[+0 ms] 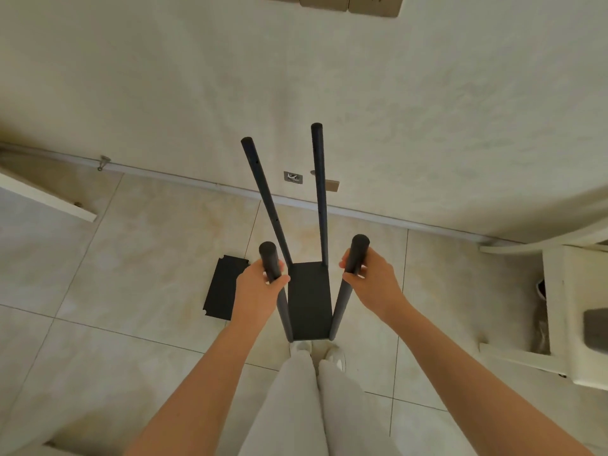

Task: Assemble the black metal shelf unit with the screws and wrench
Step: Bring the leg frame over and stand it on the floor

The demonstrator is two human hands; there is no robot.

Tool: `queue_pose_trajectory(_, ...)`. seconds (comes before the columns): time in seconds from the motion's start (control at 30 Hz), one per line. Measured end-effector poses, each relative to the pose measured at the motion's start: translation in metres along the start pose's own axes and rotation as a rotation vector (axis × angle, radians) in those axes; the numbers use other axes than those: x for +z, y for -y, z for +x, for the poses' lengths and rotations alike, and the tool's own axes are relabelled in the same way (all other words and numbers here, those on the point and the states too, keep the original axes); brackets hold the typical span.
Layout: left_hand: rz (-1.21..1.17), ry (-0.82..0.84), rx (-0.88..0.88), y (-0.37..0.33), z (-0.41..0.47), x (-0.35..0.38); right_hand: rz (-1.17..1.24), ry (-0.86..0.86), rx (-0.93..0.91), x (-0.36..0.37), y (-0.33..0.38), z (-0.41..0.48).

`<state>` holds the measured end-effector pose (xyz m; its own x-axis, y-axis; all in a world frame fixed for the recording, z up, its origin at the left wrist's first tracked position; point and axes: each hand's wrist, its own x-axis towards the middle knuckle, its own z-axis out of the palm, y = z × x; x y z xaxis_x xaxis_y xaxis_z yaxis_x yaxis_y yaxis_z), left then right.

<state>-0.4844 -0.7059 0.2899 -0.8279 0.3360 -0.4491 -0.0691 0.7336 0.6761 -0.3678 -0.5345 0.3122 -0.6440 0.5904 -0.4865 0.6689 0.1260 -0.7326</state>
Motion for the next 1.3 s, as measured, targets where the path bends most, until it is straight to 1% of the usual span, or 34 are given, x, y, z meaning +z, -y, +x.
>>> queue_pose_trajectory(0.17, 0.019, 0.007, -0.021, 0.034, 0.016, 0.035, 0.048, -0.056, 0.04, 0.028, -0.048, 0.016)
queue_pose_trajectory(0.33, 0.013, 0.011, 0.013, 0.07, 0.036, 0.061, 0.078, -0.111, 0.112, 0.061, -0.084, 0.038)
queue_pose_trajectory(0.5, -0.035, 0.048, 0.002, 0.101, 0.063, 0.082, 0.138, -0.176, 0.176, 0.089, -0.108, 0.06)
queue_pose_trajectory(0.6, -0.02, 0.057, 0.023, 0.113, 0.079, 0.091, 0.178, -0.217, 0.212, 0.103, -0.118, 0.072)
queue_pose_trajectory(0.87, -0.041, 0.077, 0.055, 0.137, 0.104, 0.116, 0.217, -0.293, 0.242, 0.128, -0.145, 0.091)
queue_pose_trajectory(1.3, -0.07, 0.107, 0.106, 0.143, 0.136, 0.15, 0.231, -0.326, 0.233, 0.126, -0.175, 0.123)
